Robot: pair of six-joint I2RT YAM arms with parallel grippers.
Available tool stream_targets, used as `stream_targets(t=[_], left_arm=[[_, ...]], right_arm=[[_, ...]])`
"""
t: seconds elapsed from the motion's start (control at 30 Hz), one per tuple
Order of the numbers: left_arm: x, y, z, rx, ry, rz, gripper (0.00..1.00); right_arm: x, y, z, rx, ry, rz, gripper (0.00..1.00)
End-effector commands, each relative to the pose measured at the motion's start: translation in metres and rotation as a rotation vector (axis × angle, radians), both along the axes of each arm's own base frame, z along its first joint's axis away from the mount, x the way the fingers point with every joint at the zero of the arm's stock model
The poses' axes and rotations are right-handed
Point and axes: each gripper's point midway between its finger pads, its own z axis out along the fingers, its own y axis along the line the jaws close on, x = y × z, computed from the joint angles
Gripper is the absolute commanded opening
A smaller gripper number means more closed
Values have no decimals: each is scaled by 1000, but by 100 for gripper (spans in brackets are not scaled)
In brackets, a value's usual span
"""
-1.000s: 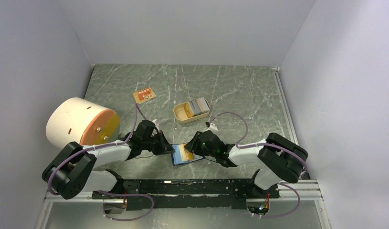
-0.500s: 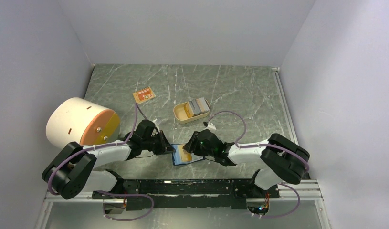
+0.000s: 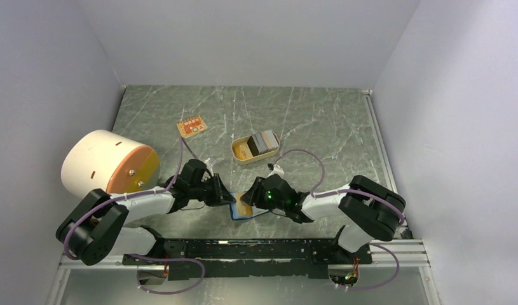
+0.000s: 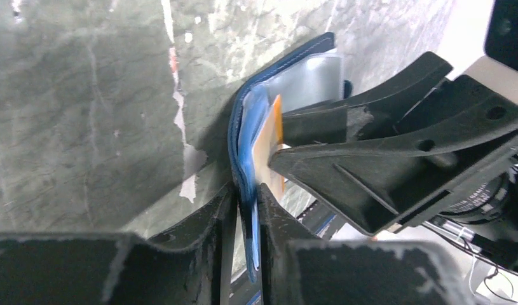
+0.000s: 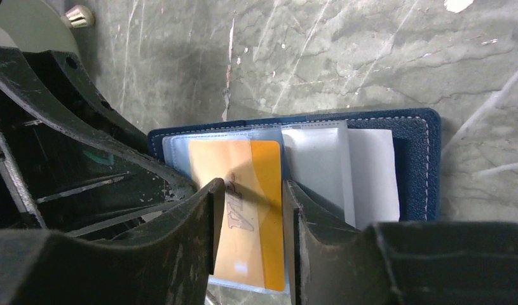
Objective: Put the credit cards into the card holder
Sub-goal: Insert the credit card into the card holder.
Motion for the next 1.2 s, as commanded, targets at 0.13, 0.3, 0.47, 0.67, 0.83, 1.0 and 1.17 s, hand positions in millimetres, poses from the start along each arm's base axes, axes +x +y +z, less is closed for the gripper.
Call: stream_targets(t=[0.13, 0.3, 0.47, 0.67, 0.83, 1.0, 1.17], left_arm=[[-5, -21, 29, -150, -47, -82, 27], [-5, -20, 32, -156, -61, -76, 24], [-6, -19, 34, -164, -68, -80, 27], [-8, -20, 42, -192, -91, -92, 18], [-6, -19, 39, -172, -91, -88, 9], [-4, -22, 43, -172, -105, -111, 12], [-5, -28, 59, -225, -151, -142, 16]], right_arm=[[-13, 0, -9, 26, 19, 42, 34], [-12, -5, -8, 21, 8, 25, 32], [-14, -6, -13, 16, 24, 26, 32], [-14, -9, -16, 2, 26, 15, 36], [-11, -17, -13, -35, 12, -8, 39], [-13, -14, -12, -10, 11, 5, 28], [-15, -15, -19, -13, 29, 7, 22]])
